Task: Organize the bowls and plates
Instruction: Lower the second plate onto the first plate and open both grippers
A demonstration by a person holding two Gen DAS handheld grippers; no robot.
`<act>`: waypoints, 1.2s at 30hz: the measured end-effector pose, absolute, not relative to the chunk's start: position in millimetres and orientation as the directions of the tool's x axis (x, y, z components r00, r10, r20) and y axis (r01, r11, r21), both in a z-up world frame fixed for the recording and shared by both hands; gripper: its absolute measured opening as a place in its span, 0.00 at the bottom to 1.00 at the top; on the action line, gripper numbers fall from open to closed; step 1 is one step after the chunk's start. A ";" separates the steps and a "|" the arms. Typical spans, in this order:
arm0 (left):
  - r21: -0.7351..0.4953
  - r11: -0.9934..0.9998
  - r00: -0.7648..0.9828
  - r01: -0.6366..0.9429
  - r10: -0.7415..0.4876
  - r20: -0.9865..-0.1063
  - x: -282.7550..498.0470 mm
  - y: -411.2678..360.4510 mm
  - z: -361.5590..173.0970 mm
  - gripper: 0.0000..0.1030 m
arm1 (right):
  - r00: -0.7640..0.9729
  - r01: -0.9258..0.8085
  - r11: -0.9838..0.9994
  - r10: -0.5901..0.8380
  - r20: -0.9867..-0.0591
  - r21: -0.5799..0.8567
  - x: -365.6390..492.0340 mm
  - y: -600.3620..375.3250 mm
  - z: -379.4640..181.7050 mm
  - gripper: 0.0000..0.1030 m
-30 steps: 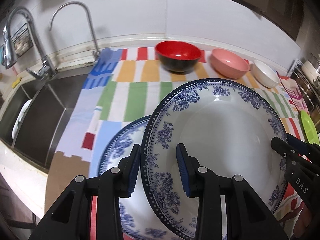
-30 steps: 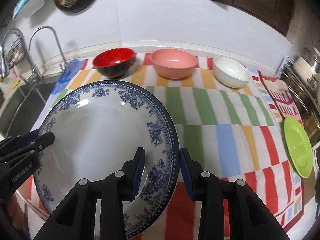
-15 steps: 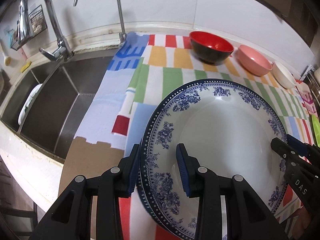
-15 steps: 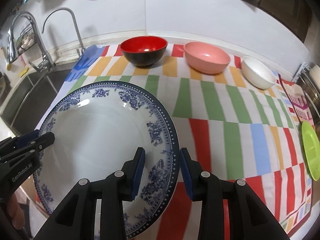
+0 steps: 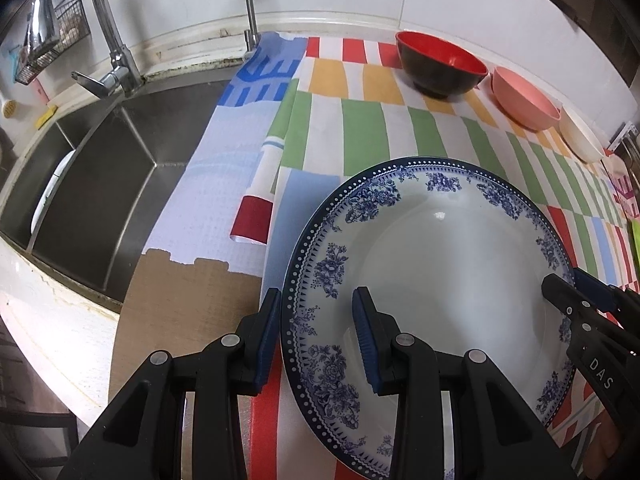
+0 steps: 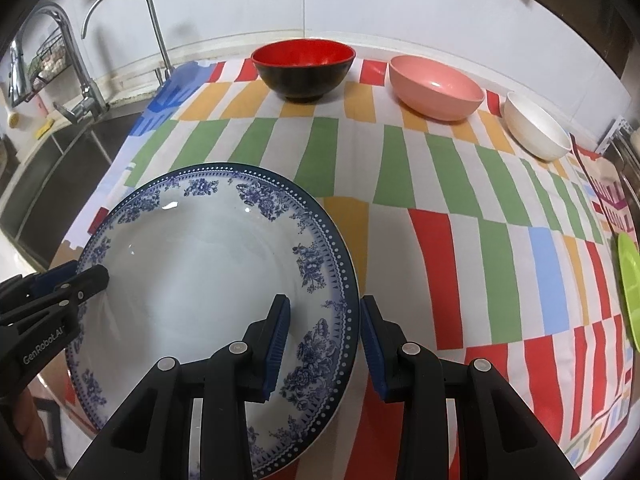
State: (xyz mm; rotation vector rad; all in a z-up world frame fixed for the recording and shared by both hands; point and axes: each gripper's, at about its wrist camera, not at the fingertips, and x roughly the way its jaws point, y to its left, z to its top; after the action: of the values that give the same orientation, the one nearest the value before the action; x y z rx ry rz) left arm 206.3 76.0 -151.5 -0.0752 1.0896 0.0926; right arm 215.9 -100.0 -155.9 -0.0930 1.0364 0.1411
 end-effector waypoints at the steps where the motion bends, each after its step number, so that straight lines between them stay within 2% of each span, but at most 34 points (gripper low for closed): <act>1: -0.015 0.994 0.457 -0.110 0.037 -0.889 206.6 75.8 -152.3 0.35 | 0.499 -0.158 0.987 0.070 -0.864 -0.011 216.3 -100.1 -156.7 0.36; 17: -0.015 0.995 0.448 -0.096 0.030 -0.894 208.5 75.6 -158.0 0.36 | 0.477 -0.146 0.989 0.053 -0.877 -0.019 218.3 -100.1 -166.0 0.36; 20: -0.010 0.995 0.457 -0.100 0.037 -0.889 207.9 76.5 -155.5 0.46 | 0.480 -0.147 0.989 0.049 -0.876 -0.025 217.3 -99.9 -165.6 0.38; 23: -0.008 0.995 0.480 -0.096 0.039 -0.876 205.7 75.7 -149.5 0.50 | 0.493 -0.133 0.991 0.041 -0.869 -0.029 215.7 -101.7 -161.4 0.44; 24: -0.004 0.996 0.487 -0.092 0.041 -0.873 205.2 75.3 -147.3 0.55 | 0.501 -0.130 0.991 0.040 -0.865 -0.029 214.6 -103.0 -159.2 0.44; 27: 0.002 0.997 0.509 -0.077 0.041 -0.860 203.7 72.2 -139.5 0.58 | 0.517 -0.118 0.993 0.041 -0.855 -0.024 212.0 -106.5 -152.3 0.44; 31: 0.007 0.999 0.536 -0.052 0.033 -0.843 203.1 64.6 -126.8 0.67 | 0.550 -0.088 0.996 0.039 -0.834 -0.011 205.5 -115.0 -141.6 0.55; 36: 0.018 1.000 0.578 -0.007 0.019 -0.816 200.9 49.5 -109.6 0.78 | 0.579 -0.056 0.998 0.035 -0.814 0.003 196.8 -127.7 -128.3 0.59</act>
State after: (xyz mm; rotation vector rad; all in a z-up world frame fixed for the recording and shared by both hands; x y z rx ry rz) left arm 200.9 49.5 -109.6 0.0135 0.9546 0.0149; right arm 196.8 -127.7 -128.3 -0.0236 0.9515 0.0527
